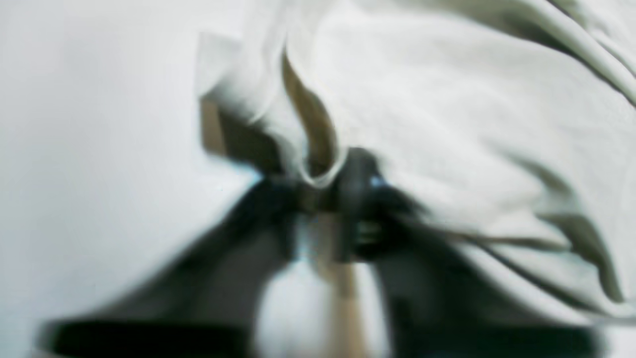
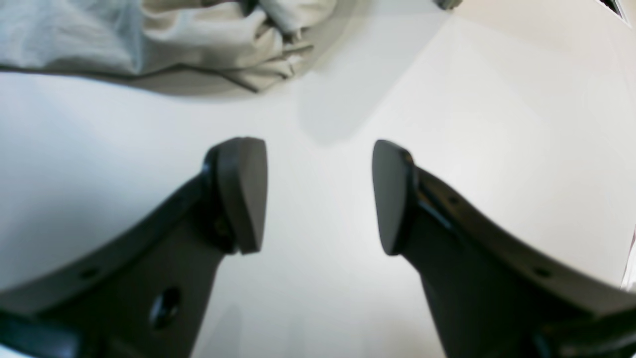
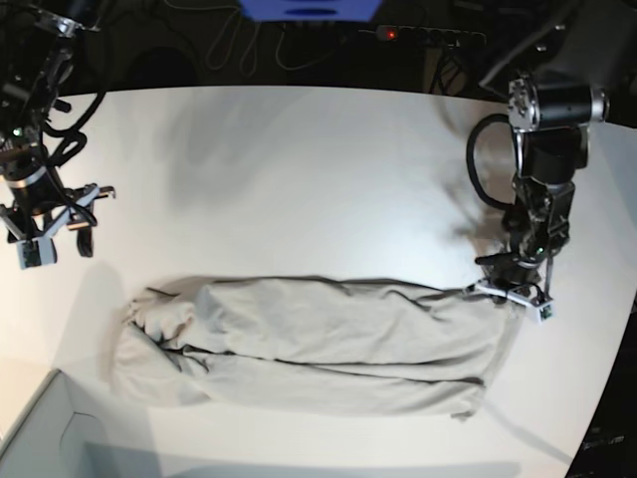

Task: Layout the t-shirt on the table in an organized manner, then fold the t-shirt properly
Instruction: 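Raise both grippers off the shirt and reposition over its ends, then grasp the shirt ends with both grippers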

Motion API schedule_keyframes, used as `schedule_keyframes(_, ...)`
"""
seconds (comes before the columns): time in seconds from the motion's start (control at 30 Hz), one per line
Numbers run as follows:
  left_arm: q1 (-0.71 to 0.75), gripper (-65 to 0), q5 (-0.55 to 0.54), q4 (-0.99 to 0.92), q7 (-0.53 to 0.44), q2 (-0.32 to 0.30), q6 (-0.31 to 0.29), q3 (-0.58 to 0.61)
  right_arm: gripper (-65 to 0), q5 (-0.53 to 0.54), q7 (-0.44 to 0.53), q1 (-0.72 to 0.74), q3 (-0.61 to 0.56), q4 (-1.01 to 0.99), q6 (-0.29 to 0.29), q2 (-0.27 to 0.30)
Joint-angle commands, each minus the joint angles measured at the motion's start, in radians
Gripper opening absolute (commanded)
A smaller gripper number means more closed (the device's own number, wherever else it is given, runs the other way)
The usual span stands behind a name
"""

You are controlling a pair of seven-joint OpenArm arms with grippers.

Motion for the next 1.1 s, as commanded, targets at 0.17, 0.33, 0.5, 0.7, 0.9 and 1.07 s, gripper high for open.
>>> schedule_keyframes(0.17,0.020,-65.0,0.003,0.055,0.042,-0.017,0.000,0.001,-31.3,0.017,0.029,0.053,0.003,-0.049,0.003,0.016)
schedule_keyframes(0.33,0.201,-64.8,-0.051,0.471,0.231,-0.017,0.006,-0.077,-31.3,0.017,0.029,0.077,0.003,-0.106,0.003,0.045)
schedule_keyframes(0.5,0.308,-64.8,-0.076,0.804,0.398,-0.001,0.010,-0.171,-31.0,0.017,0.029,0.149,-0.002,-0.194,0.009,0.050)
schedule_keyframes(0.7,0.382,-64.8,-0.076,1.046,0.535,0.034,0.010,-0.272,-31.0,0.015,0.029,0.235,-0.005,-0.315,0.067,0.065)
schedule_keyframes(0.9,0.383,-64.8,-0.071,1.060,0.553,0.037,0.004,-0.298,-31.0,0.014,0.030,0.284,-0.128,-0.470,0.067,0.068)
schedule_keyframes(1.07,0.383,-64.8,-0.066,1.060,0.552,0.035,0.004,-0.298,-31.0,0.014,0.050,0.383,-0.215,-0.634,0.067,0.068)
